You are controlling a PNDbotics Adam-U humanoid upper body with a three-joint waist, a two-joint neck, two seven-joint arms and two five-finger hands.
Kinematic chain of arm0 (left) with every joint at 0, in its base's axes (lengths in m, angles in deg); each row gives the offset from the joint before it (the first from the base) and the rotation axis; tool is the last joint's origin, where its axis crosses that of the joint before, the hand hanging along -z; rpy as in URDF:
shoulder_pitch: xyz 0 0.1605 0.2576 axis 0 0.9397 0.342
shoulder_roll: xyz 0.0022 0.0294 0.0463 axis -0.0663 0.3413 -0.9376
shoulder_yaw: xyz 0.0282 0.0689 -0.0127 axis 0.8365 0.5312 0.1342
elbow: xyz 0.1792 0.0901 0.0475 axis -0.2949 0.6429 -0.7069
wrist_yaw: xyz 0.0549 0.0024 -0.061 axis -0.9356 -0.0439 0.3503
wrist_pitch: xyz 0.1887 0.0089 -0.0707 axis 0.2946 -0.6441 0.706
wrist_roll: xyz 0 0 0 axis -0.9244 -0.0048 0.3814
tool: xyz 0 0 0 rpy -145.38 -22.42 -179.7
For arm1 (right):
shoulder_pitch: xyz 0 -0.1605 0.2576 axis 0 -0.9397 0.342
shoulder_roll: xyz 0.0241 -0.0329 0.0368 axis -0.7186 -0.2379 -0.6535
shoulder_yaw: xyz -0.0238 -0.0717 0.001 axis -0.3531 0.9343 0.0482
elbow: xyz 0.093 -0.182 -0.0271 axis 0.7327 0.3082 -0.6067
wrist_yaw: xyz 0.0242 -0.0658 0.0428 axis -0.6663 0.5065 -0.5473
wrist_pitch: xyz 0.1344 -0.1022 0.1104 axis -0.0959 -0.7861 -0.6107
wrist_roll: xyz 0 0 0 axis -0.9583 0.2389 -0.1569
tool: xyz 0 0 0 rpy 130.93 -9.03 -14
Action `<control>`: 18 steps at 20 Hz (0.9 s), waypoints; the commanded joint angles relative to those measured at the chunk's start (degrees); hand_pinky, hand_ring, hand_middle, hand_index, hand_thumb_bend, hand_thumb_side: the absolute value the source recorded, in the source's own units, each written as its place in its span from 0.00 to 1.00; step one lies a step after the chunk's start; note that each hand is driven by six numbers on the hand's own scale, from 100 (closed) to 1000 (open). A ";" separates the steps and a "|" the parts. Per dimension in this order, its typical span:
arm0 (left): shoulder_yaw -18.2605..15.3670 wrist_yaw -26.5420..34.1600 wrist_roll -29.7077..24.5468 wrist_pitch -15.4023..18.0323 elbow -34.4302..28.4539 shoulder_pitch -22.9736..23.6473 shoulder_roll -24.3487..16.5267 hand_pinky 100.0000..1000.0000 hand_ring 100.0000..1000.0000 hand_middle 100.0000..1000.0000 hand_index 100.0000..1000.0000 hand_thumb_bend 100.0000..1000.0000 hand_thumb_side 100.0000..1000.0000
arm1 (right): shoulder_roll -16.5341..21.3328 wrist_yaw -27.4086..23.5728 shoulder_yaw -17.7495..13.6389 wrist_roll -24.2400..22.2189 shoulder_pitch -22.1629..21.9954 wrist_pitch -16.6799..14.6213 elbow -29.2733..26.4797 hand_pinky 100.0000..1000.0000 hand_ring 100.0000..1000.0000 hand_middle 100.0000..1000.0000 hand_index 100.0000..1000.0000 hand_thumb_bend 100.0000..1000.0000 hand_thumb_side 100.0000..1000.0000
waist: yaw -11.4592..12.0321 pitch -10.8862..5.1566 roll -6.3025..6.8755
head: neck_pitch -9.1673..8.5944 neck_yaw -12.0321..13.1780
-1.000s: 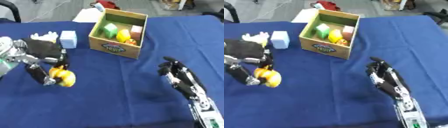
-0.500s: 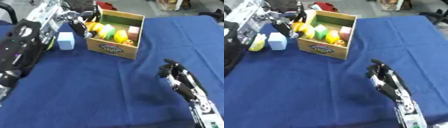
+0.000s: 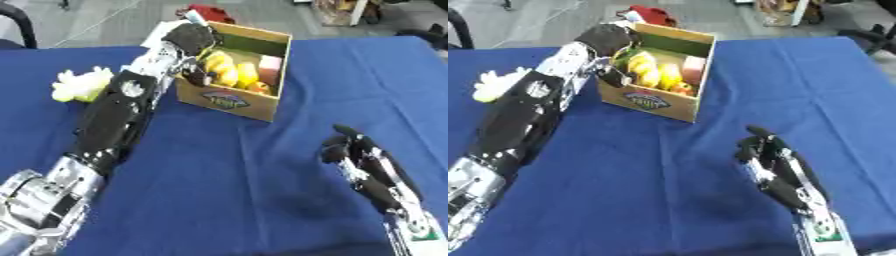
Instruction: Pick up objects on the table and place them in the box.
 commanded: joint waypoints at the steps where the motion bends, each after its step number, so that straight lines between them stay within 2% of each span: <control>1: -1.16 0.10 4.10 -2.67 -0.62 -1.74 -1.33 0.79 0.75 0.81 0.95 0.32 0.15 | 0.28 -0.19 -0.02 -0.07 0.66 -0.11 -0.73 0.60 0.60 0.62 0.88 0.00 0.35 | 0.18 -0.17 -0.78 | -0.63 -0.10; 3: -1.42 1.56 4.85 -3.86 -1.63 -1.99 -2.42 0.79 0.75 0.83 0.95 0.31 0.16 | 0.34 -0.17 -0.08 -0.07 0.62 -0.11 -0.73 0.60 0.60 0.62 0.88 0.00 0.35 | 0.44 -0.25 -0.71 | -0.66 -0.27; 5: -1.63 3.75 4.80 -4.51 -3.33 -2.36 -4.24 0.78 0.73 0.79 0.93 0.29 0.10 | 0.51 -0.11 -0.24 0.04 0.60 -0.09 -0.71 0.60 0.60 0.62 0.88 0.00 0.35 | 0.84 -0.36 -0.62 | -0.73 -0.55; 8: -1.54 7.76 1.99 -3.79 -6.52 -2.67 -8.14 0.76 0.70 0.73 0.89 0.25 0.13 | 0.89 -0.01 -0.56 0.28 0.56 -0.10 -0.68 0.60 0.60 0.62 0.88 0.00 0.35 | 1.61 -0.58 -0.41 | -0.65 -1.12; 10: -1.39 9.90 -3.08 -1.66 -7.64 -2.73 -11.03 0.77 0.71 0.73 0.89 0.24 0.15 | 1.16 0.05 -0.77 0.46 0.52 -0.10 -0.67 0.60 0.60 0.62 0.88 0.00 0.34 | 2.15 -0.70 -0.23 | -0.60 -1.57; 14: -2.32 13.84 -19.05 2.74 -6.59 -2.65 -15.95 0.79 0.74 0.77 0.91 0.31 0.20 | 1.52 0.12 -0.96 0.61 0.44 -0.13 -0.65 0.60 0.60 0.62 0.88 0.00 0.34 | 3.05 -0.90 0.06 | -0.63 -2.23; 16: -3.08 14.87 -25.52 4.06 -5.42 -2.37 -17.36 0.80 0.76 0.80 0.93 0.32 0.21 | 1.58 0.17 -0.99 0.60 0.44 -0.16 -0.64 0.60 0.60 0.62 0.88 0.00 0.34 | 3.33 -0.95 0.11 | -0.68 -2.45; 18: -3.86 15.16 -29.34 4.74 -3.98 -2.01 -17.83 0.81 0.77 0.81 0.94 0.35 0.21 | 1.57 0.20 -0.98 0.57 0.47 -0.18 -0.62 0.60 0.60 0.62 0.88 0.00 0.34 | 3.43 -0.98 0.01 | -0.73 -2.62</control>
